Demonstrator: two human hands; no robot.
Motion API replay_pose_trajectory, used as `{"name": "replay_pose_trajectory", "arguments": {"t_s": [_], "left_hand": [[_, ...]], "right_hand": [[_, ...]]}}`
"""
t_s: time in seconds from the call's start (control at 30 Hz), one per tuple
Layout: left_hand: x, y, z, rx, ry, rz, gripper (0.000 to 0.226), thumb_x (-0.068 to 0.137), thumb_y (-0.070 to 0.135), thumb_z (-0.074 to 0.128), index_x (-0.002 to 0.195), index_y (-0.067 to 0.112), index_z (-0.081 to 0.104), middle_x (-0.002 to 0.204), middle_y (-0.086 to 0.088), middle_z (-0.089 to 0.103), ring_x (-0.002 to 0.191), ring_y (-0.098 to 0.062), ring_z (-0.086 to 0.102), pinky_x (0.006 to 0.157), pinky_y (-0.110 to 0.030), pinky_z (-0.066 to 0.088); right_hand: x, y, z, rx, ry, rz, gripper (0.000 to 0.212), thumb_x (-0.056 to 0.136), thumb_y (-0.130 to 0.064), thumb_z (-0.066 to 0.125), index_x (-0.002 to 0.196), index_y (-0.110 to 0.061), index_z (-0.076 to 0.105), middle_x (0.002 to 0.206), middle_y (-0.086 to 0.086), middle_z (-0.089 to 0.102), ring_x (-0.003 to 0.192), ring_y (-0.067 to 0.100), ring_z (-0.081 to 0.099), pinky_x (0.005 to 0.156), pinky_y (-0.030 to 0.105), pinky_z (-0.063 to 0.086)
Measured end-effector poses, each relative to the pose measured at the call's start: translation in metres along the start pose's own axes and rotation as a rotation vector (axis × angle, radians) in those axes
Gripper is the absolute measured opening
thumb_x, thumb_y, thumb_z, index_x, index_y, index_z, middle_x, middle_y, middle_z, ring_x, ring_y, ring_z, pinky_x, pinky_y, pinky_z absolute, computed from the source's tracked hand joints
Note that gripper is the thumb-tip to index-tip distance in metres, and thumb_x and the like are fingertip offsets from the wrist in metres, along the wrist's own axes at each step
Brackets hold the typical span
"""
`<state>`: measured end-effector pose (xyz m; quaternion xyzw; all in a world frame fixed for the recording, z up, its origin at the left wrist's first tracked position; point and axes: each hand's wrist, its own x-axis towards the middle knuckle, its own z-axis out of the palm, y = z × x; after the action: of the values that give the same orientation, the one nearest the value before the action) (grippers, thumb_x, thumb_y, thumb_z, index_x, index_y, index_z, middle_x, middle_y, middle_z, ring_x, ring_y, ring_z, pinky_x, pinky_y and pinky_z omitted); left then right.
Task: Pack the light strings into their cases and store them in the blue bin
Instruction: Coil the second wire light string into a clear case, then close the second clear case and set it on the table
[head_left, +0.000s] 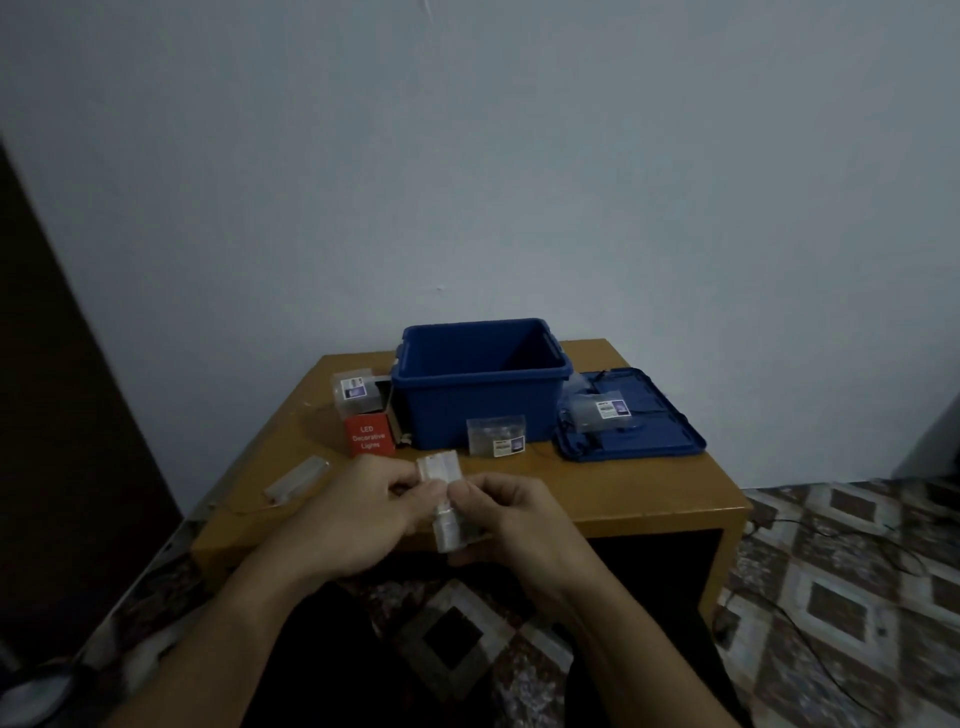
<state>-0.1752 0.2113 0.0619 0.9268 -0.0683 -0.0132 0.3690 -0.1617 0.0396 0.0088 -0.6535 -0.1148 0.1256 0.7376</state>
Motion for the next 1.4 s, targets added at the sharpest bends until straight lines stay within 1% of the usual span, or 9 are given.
{"name": "replay_pose_trajectory", "arguments": {"t_s": [0.2,0.43,0.57,0.7,0.83,0.93,1.07,1.17,1.4], "left_hand": [[0.046,-0.032,-0.037,-0.107,0.145,-0.125,0.030,0.103,0.045,0.040,0.103,0.027,0.064,0.100,0.003,0.067,0.088,-0.016,0.064,0.068,-0.030,0.047],[0.132,-0.080,-0.089,0.110,0.351,-0.076,0.029,0.101,0.027,0.050,0.081,0.013,0.066,0.085,-0.009,0.066,0.076,-0.023,0.058,0.064,-0.031,0.041],[0.173,-0.094,-0.103,0.111,0.307,-0.068,0.030,0.102,0.024,0.047,0.106,0.010,0.073,0.107,0.000,0.067,0.101,-0.021,0.060,0.088,-0.035,0.046],[0.197,-0.095,-0.105,0.104,0.250,-0.060,0.041,0.103,0.035,0.045,0.107,0.002,0.069,0.113,-0.014,0.069,0.106,-0.033,0.062,0.090,-0.040,0.047],[0.211,-0.087,-0.101,0.086,0.105,-0.151,0.059,0.104,0.053,0.032,0.132,0.009,0.059,0.139,-0.011,0.055,0.121,-0.026,0.053,0.097,-0.038,0.039],[0.218,-0.088,-0.100,0.111,0.068,-0.151,0.056,0.104,0.055,0.026,0.109,0.012,0.061,0.119,-0.011,0.060,0.105,-0.024,0.054,0.090,-0.038,0.039],[0.220,-0.093,-0.101,0.093,0.081,-0.139,0.061,0.103,0.055,0.030,0.123,0.008,0.065,0.125,-0.010,0.063,0.113,-0.026,0.059,0.101,-0.042,0.044],[0.218,-0.095,-0.102,0.079,0.127,-0.109,0.058,0.103,0.053,0.033,0.119,0.009,0.067,0.122,-0.010,0.065,0.108,-0.025,0.061,0.100,-0.041,0.046],[0.194,-0.098,-0.112,0.013,0.362,0.019,0.023,0.099,0.033,0.054,0.093,0.020,0.072,0.095,0.000,0.071,0.092,-0.022,0.066,0.083,-0.043,0.053]], "right_hand": [[0.061,0.009,0.027,0.231,-0.021,0.156,0.033,0.101,-0.025,0.059,0.113,0.004,0.067,0.093,0.012,0.069,0.080,0.022,0.064,0.074,0.036,0.056],[0.124,0.011,0.051,0.307,0.011,0.220,0.028,0.102,-0.025,0.057,0.118,-0.004,0.066,0.113,0.017,0.067,0.094,0.025,0.065,0.084,0.037,0.059],[0.150,0.011,0.062,0.347,0.015,0.197,0.028,0.102,-0.024,0.055,0.119,-0.003,0.065,0.113,0.017,0.067,0.093,0.024,0.065,0.080,0.036,0.060],[0.168,0.014,0.070,0.276,0.044,0.153,0.026,0.101,-0.027,0.057,0.114,-0.006,0.066,0.107,0.015,0.070,0.089,0.023,0.068,0.085,0.041,0.060],[0.178,0.015,0.075,0.211,0.056,0.110,0.027,0.100,-0.031,0.058,0.111,-0.007,0.065,0.108,0.017,0.069,0.087,0.024,0.067,0.089,0.048,0.059],[0.184,0.013,0.079,0.204,0.080,0.102,0.026,0.101,-0.030,0.058,0.110,-0.006,0.065,0.110,0.020,0.069,0.087,0.025,0.067,0.089,0.051,0.060],[0.188,0.012,0.080,0.223,0.091,0.100,0.027,0.101,-0.029,0.058,0.112,-0.006,0.065,0.108,0.017,0.070,0.083,0.023,0.068,0.087,0.049,0.061],[0.189,0.011,0.080,0.239,0.096,0.091,0.026,0.101,-0.030,0.058,0.111,-0.007,0.065,0.102,0.014,0.070,0.081,0.021,0.068,0.086,0.049,0.060],[0.177,0.008,0.076,0.188,0.113,-0.020,0.027,0.100,-0.030,0.059,0.111,-0.006,0.065,0.102,0.010,0.071,0.088,0.021,0.070,0.079,0.038,0.062]]}}
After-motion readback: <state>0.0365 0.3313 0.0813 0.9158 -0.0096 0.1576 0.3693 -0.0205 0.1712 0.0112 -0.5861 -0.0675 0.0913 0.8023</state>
